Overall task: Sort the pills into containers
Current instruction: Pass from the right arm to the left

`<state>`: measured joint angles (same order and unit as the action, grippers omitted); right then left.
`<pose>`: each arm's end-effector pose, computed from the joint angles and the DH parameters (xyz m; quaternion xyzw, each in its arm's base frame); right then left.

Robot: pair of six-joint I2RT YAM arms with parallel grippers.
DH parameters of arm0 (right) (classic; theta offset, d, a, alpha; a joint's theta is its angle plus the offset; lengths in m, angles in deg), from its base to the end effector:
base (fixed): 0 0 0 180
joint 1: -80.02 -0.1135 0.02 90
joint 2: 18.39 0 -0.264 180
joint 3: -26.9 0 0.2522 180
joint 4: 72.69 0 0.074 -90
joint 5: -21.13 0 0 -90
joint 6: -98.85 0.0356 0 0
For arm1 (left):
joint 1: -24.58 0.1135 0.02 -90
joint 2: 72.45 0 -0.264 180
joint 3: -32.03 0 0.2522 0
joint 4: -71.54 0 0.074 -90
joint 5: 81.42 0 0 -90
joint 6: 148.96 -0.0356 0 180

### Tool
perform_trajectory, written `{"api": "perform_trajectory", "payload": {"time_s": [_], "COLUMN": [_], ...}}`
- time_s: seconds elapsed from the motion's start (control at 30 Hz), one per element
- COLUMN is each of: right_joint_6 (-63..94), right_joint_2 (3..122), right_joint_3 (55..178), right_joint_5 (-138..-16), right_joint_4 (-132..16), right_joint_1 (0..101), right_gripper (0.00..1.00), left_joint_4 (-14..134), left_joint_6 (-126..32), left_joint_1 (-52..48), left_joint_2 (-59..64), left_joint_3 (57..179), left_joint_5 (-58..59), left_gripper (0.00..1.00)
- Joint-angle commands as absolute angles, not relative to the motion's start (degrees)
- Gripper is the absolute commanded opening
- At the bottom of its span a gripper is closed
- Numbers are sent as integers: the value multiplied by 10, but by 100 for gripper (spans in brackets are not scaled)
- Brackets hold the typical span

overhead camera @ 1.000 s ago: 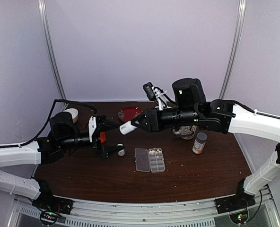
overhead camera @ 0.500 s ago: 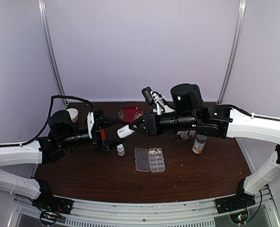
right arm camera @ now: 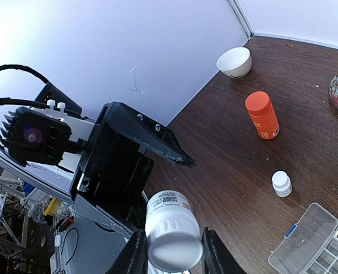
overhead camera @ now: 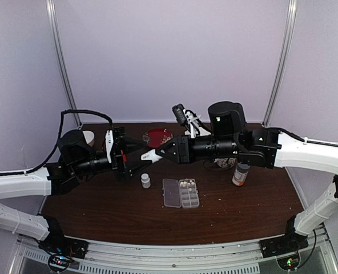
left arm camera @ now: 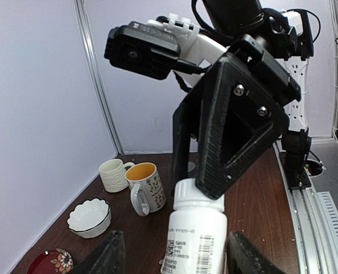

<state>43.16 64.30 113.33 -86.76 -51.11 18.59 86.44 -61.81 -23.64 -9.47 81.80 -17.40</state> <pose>0.1534 0.3045 0.3588 -0.2762 0.7546 0.5157 0.2971 0.1560 -0.1980 0.2942 0.4381 0.5430 -0.4141 0.5846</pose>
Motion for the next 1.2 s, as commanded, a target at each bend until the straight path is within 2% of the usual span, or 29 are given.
{"api": "perform_trajectory", "payload": {"time_s": [0.0, 0.07, 0.13, 0.3, 0.5, 0.63, 0.83, 1.0, 1.07, 1.1, 1.17], "right_joint_6": [434, 433, 432, 432, 436, 438, 442, 438, 431, 425, 413], "right_joint_2": [622, 620, 617, 611, 608, 609, 608, 608, 609, 609, 603], "right_joint_3": [1125, 1125, 1124, 1121, 1116, 1115, 1111, 1109, 1111, 1113, 1121], "right_joint_5": [-867, -864, -859, -858, -860, -858, -863, -864, -866, -870, -866], "right_joint_4": [-536, -536, -536, -539, -544, -546, -555, -556, -546, -538, -509], "right_joint_1": [181, 181, 181, 181, 181, 181, 180, 180, 180, 181, 181], "right_gripper": [22, 22, 22, 22, 22, 22, 22, 23, 26, 33, 57], "left_joint_4": [886, 883, 882, 874, 869, 867, 855, 847, 851, 854, 853], "left_joint_6": [-610, -610, -610, -610, -610, -610, -615, -617, -617, -618, -621], "left_joint_1": [-240, -240, -240, -240, -240, -240, -241, -241, -241, -241, -241], "left_joint_2": [-90, -88, -87, -85, -82, -81, -77, -72, -75, -76, -78], "left_joint_3": [836, 839, 840, 844, 846, 849, 861, 868, 865, 863, 862], "left_joint_5": [-182, -186, -188, -190, -195, -201, -213, -216, -209, -207, -207], "left_gripper": [68, 75, 77, 70, 67, 54, 25, 19, 17, 17, 17]}}
